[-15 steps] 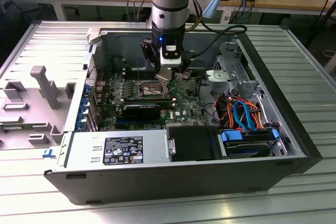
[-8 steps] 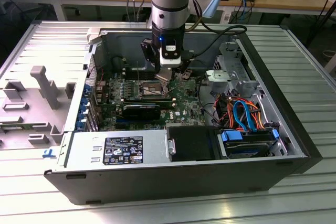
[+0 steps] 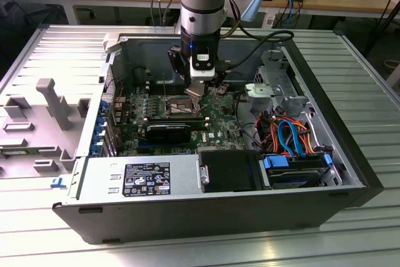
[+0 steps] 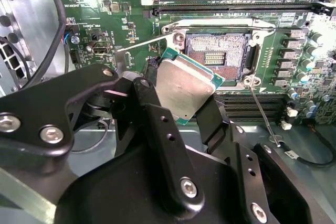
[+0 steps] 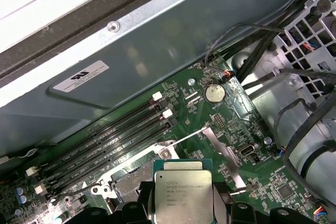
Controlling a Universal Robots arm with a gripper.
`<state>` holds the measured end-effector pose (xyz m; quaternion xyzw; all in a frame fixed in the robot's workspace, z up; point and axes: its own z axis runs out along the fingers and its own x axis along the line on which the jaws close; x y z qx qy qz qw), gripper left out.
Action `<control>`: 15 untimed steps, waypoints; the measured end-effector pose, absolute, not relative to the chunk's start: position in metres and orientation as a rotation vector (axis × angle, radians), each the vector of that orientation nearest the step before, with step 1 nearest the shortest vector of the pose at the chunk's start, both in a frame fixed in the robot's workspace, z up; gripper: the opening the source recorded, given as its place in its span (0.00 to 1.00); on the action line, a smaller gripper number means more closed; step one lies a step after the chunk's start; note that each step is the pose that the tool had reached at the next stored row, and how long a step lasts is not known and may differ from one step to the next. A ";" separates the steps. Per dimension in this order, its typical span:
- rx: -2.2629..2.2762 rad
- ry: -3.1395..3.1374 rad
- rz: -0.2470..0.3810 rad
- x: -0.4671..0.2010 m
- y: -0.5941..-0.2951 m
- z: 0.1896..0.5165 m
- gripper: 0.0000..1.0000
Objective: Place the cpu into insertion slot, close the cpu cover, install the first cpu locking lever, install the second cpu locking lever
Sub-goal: 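Place the cpu into insertion slot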
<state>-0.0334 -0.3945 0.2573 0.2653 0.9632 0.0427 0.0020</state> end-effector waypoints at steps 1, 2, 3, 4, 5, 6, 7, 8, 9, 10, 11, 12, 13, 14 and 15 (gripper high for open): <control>0.835 3.021 0.134 -0.033 -0.395 0.257 0.54; 0.836 3.021 0.134 -0.033 -0.395 0.257 0.54; 0.837 3.021 0.134 -0.033 -0.395 0.257 0.54; 0.840 3.020 0.134 -0.033 -0.395 0.257 0.54; 0.842 3.019 0.134 -0.033 -0.395 0.257 0.54; 0.844 3.019 0.134 -0.033 -0.395 0.257 0.54; 0.846 3.018 0.134 -0.033 -0.395 0.257 0.54; 0.848 3.017 0.134 -0.033 -0.395 0.257 0.54; 0.849 3.017 0.134 -0.033 -0.395 0.257 0.54; 0.851 3.016 0.134 -0.033 -0.395 0.257 0.54; 0.854 3.016 0.134 -0.033 -0.395 0.257 0.54; 0.855 3.015 0.134 -0.033 -0.395 0.257 0.54; 0.857 3.015 0.134 -0.033 -0.395 0.257 0.54; 0.859 3.014 0.134 -0.033 -0.395 0.257 0.54; 0.863 3.013 0.134 -0.033 -0.395 0.257 0.54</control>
